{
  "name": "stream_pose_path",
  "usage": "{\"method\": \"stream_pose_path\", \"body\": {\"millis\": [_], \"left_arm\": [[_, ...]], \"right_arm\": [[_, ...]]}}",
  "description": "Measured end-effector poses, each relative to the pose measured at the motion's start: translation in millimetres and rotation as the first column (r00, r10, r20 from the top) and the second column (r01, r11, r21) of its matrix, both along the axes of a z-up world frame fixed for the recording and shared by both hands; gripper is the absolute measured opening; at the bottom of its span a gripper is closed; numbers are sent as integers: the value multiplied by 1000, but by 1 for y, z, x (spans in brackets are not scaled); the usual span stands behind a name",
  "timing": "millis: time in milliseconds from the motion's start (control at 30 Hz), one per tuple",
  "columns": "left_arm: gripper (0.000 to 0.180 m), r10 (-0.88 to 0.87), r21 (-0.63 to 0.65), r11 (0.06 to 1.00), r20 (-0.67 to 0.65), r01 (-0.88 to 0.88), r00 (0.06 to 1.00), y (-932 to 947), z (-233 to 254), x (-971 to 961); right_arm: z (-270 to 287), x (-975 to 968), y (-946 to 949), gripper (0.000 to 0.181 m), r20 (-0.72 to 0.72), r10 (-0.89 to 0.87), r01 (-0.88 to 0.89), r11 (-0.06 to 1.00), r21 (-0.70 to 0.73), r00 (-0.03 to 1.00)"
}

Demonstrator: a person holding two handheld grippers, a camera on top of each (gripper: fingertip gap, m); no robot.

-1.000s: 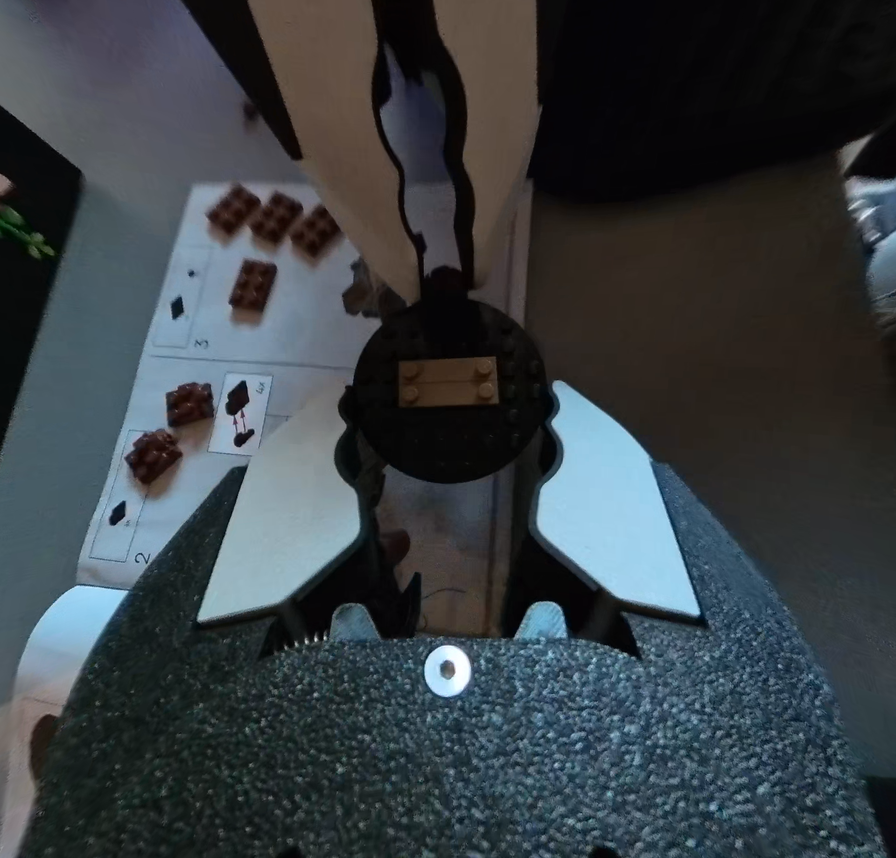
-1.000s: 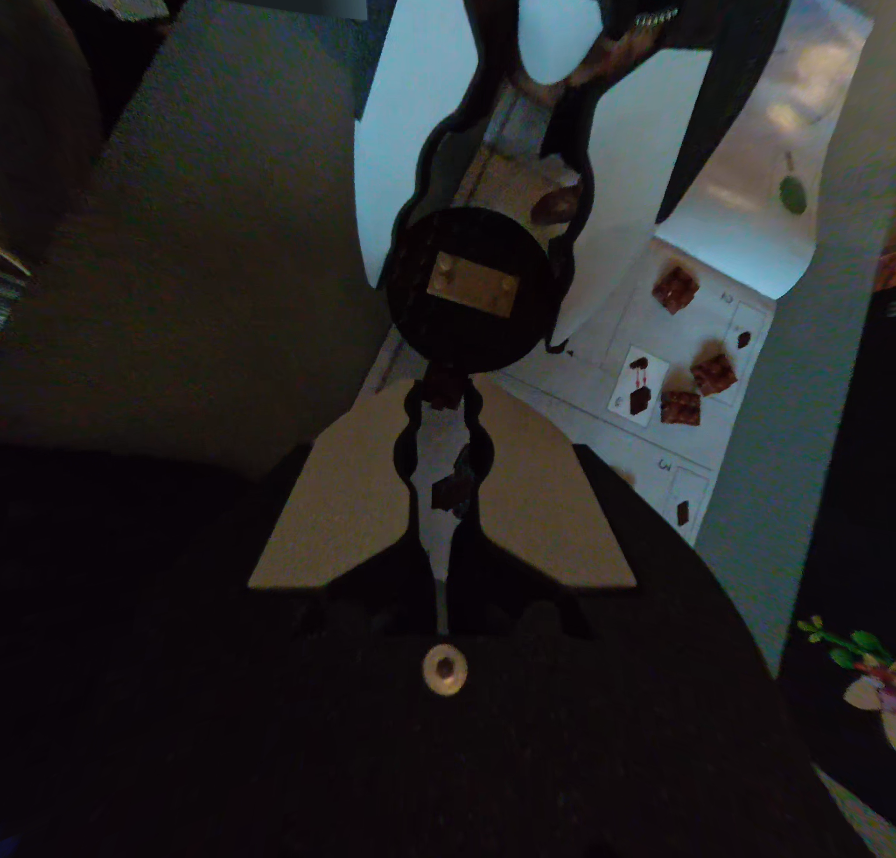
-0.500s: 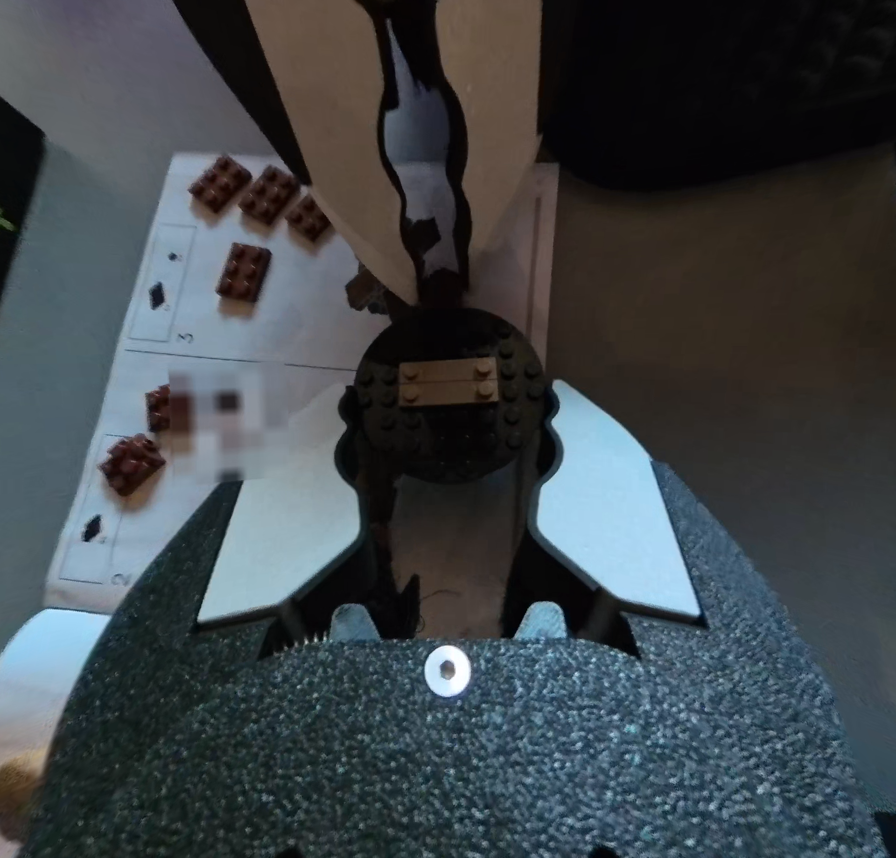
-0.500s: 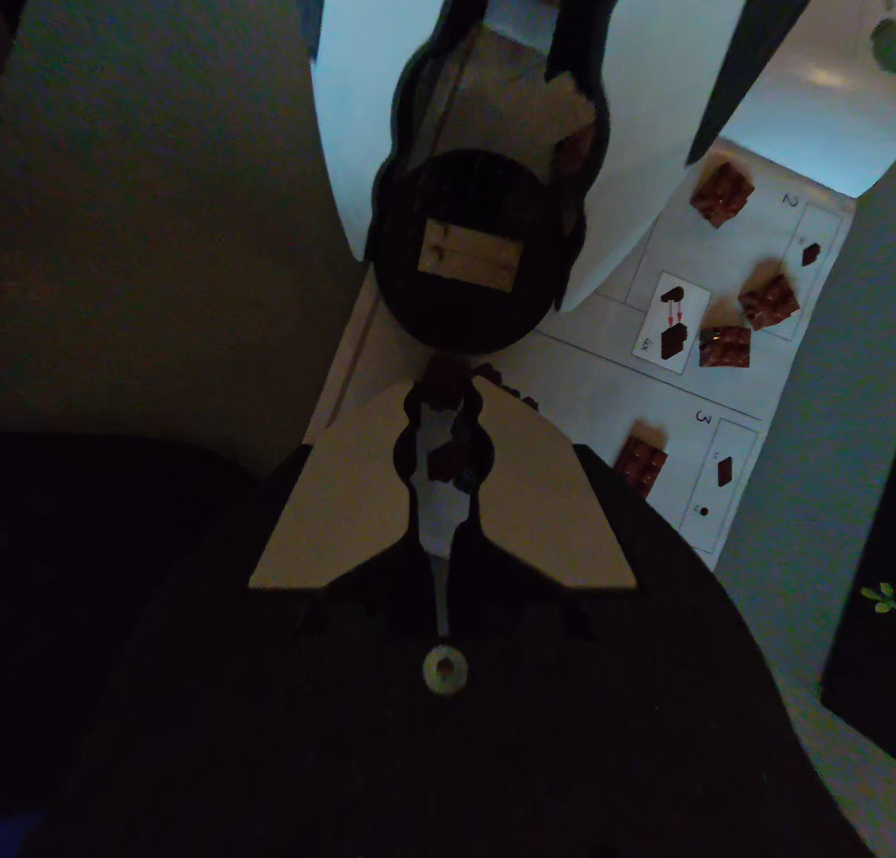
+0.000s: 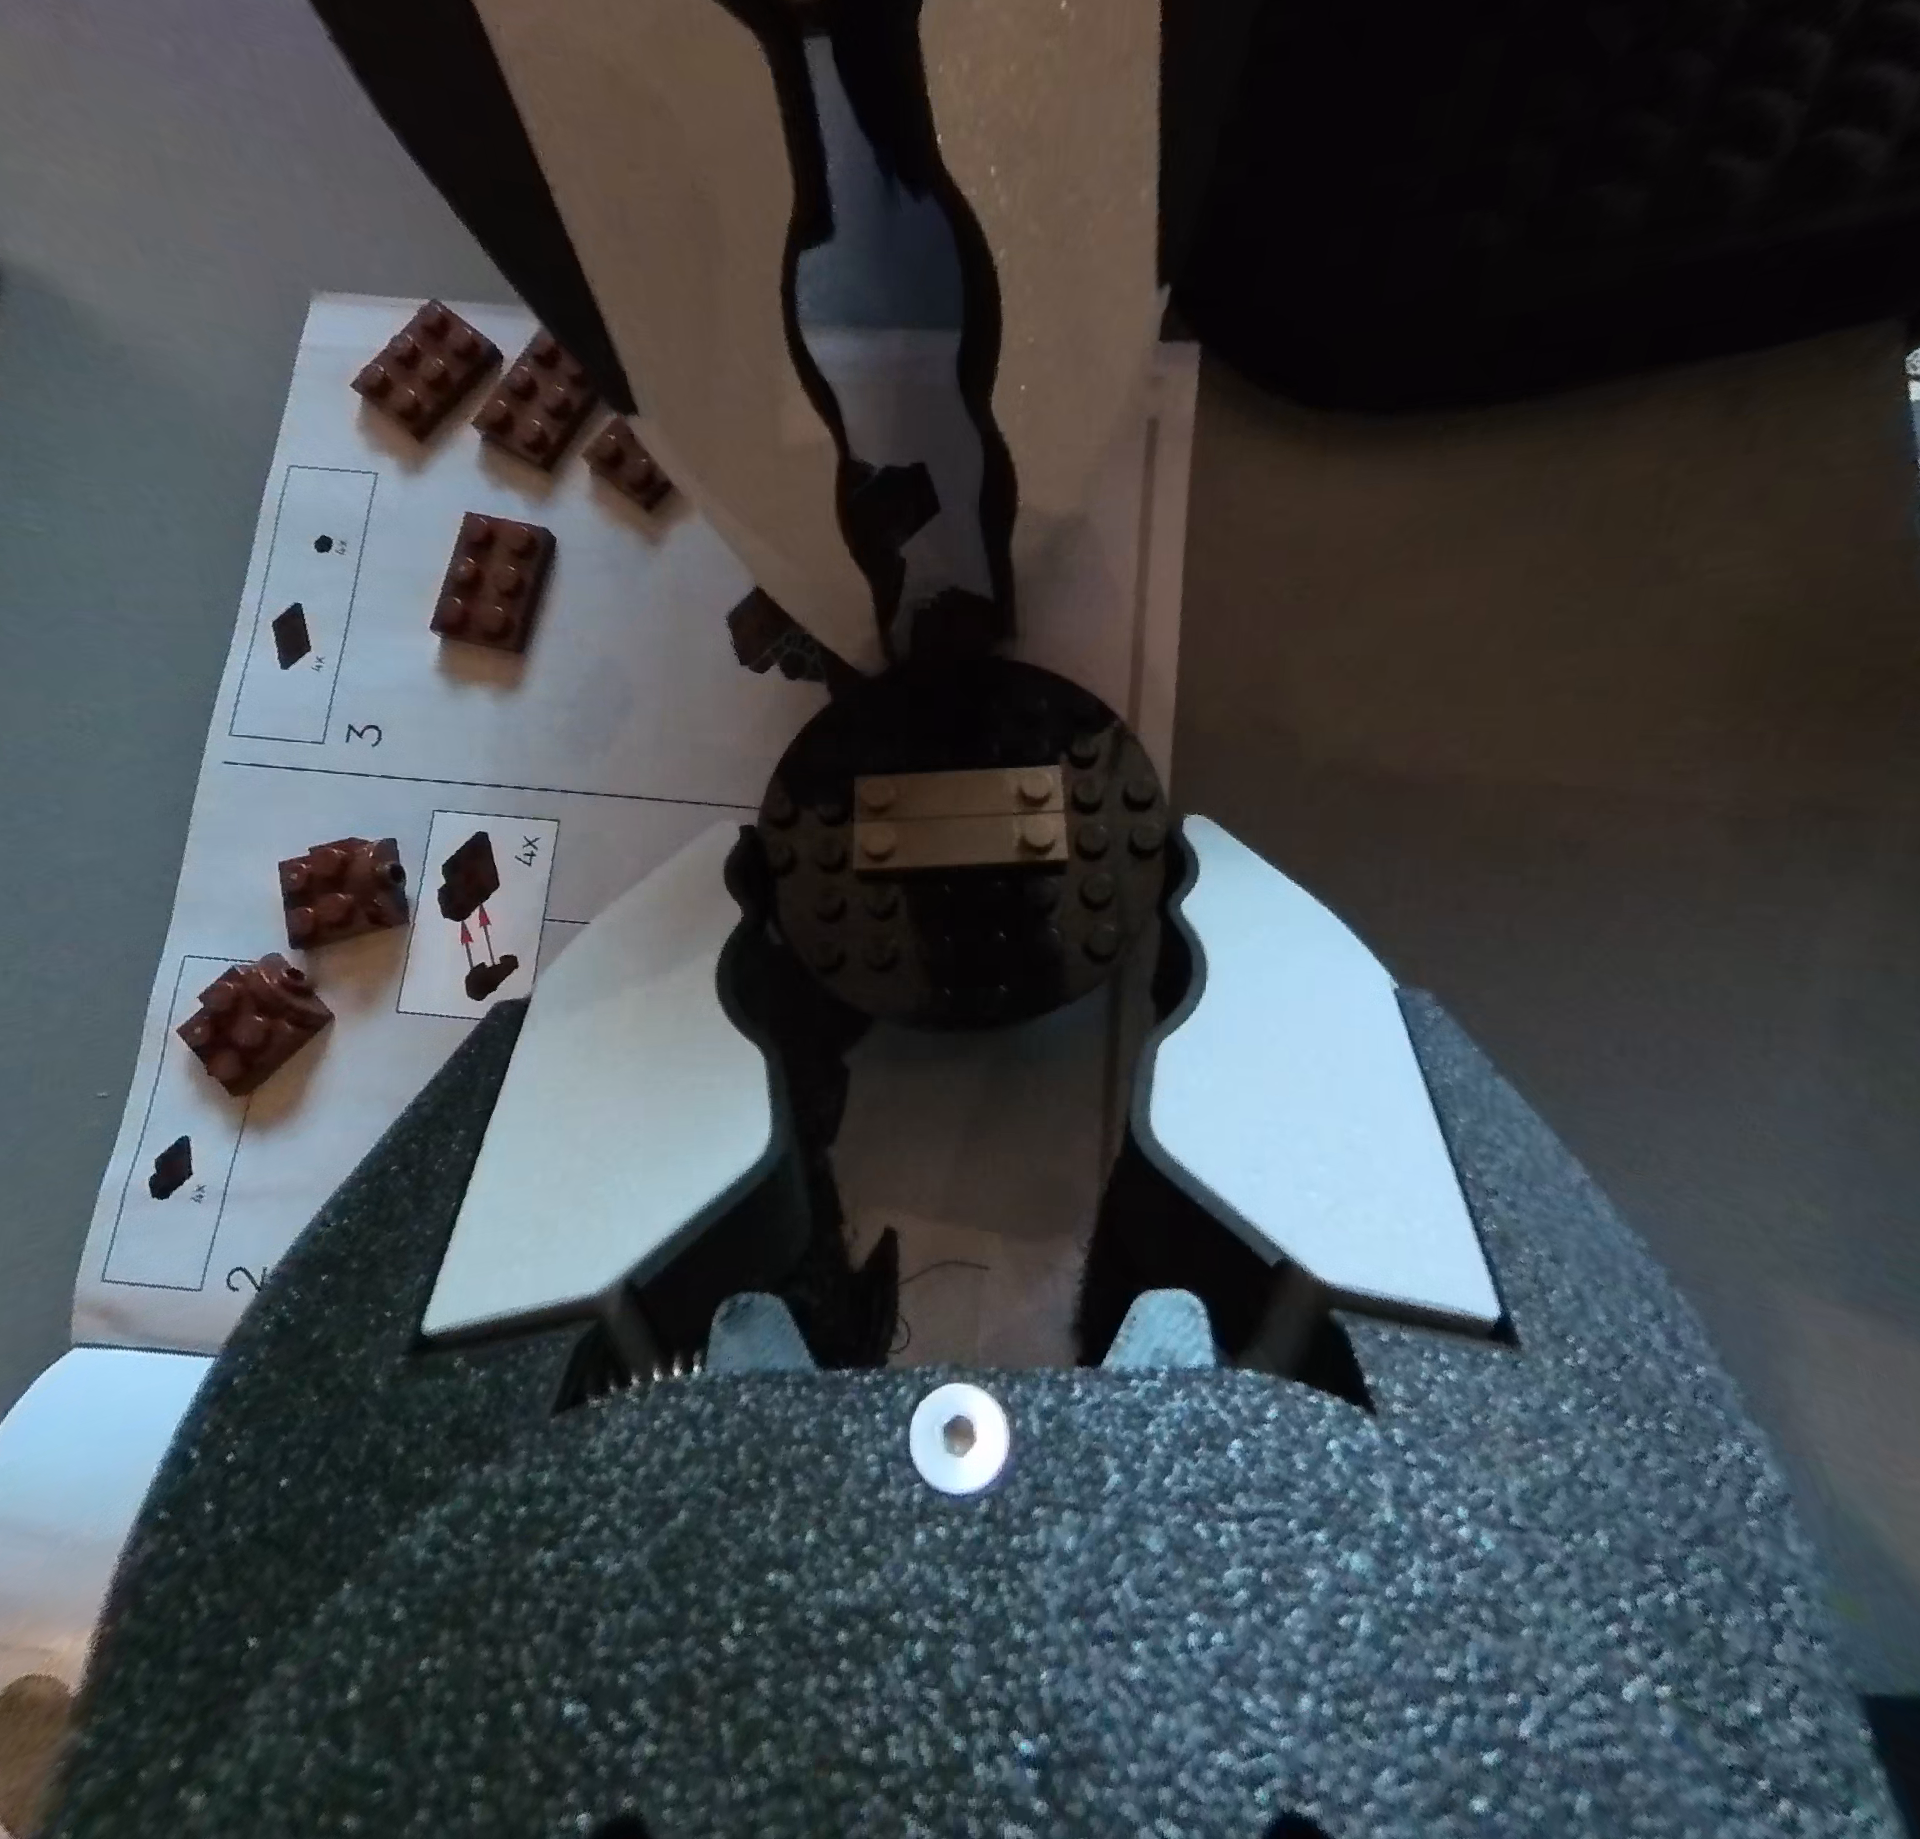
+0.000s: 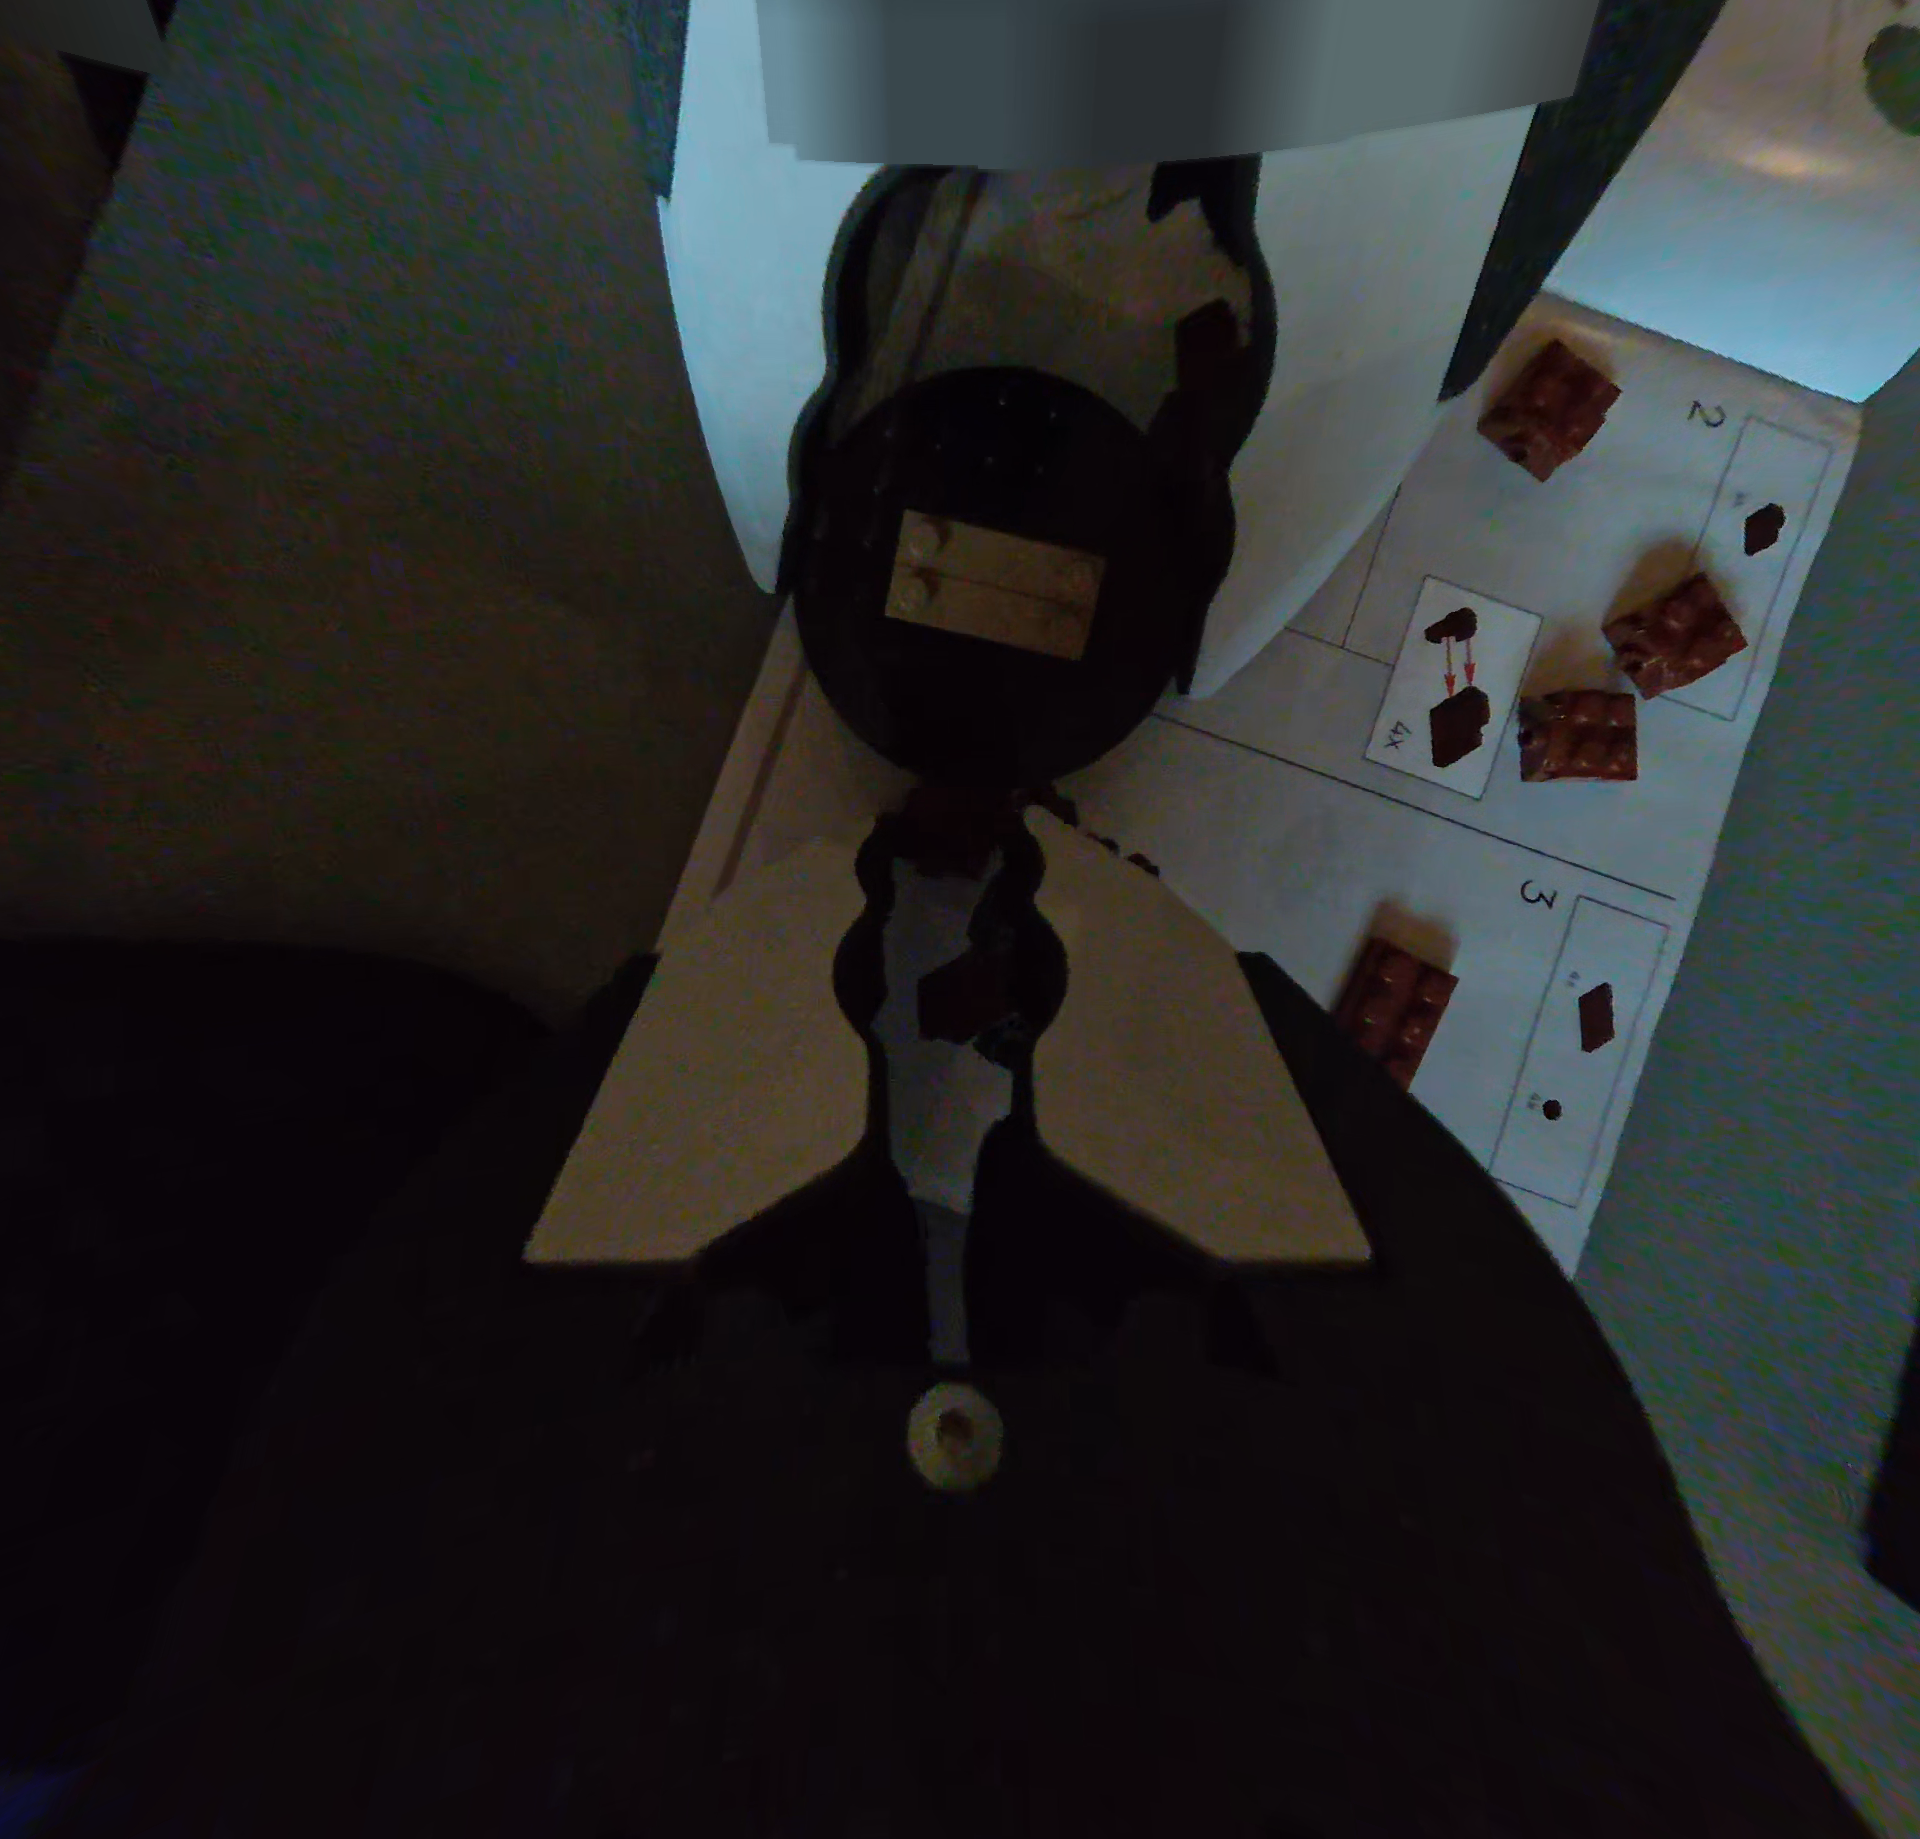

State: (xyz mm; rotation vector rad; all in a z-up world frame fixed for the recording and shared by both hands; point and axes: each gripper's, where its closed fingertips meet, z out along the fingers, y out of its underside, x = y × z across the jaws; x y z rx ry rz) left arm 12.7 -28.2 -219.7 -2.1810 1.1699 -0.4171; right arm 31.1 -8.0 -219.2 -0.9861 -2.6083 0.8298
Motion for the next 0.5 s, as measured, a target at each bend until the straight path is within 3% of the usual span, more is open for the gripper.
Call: {"method": "stream_pose_path", "body": {"millis": [267, 367, 500], "left_arm": [[73, -15, -12, 1000, -17, 15, 1000, -1, 1, 0], [73, -25, -20, 1000, -28, 25, 999, 0, 0, 1], [72, -51, -4, 999, -36, 51, 998, 1, 0, 2]], "right_arm": [[9, -3, 5, 36, -15, -48, 47, 999, -25, 999], [22, -5, 6, 7, -55, -116, 113, 992, -61, 992], [22, 0, 4, 4, -30, -151, 150, 988, -36, 988]]}}
